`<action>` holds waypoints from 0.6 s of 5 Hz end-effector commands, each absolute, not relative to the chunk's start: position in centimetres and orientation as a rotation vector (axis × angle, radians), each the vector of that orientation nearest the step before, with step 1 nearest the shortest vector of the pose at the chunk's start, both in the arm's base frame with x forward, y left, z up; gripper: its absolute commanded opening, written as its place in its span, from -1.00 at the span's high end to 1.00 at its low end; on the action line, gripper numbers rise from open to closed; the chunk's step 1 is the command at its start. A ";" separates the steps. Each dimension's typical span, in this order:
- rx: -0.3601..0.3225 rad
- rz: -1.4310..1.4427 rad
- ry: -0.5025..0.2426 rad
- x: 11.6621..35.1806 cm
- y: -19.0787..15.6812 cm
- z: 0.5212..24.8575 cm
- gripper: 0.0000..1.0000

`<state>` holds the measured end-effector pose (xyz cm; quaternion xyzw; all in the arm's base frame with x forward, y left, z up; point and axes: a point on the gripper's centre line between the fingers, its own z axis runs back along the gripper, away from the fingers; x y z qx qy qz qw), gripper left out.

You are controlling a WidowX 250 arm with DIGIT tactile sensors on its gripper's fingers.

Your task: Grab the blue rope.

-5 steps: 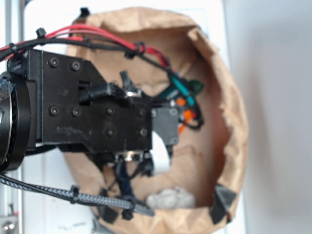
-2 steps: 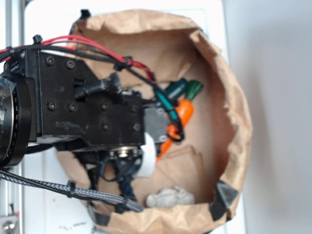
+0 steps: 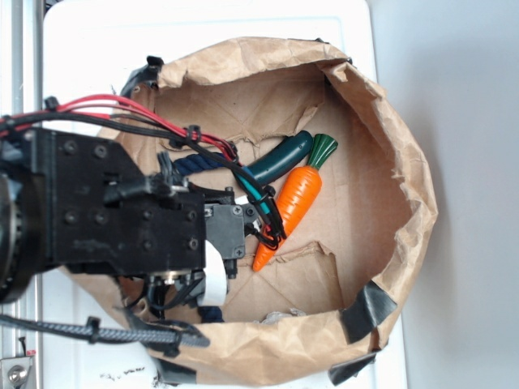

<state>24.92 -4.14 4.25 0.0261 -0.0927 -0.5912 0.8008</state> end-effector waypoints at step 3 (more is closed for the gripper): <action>0.039 -1.242 -0.173 23.3 -6.0 2.8 -1.00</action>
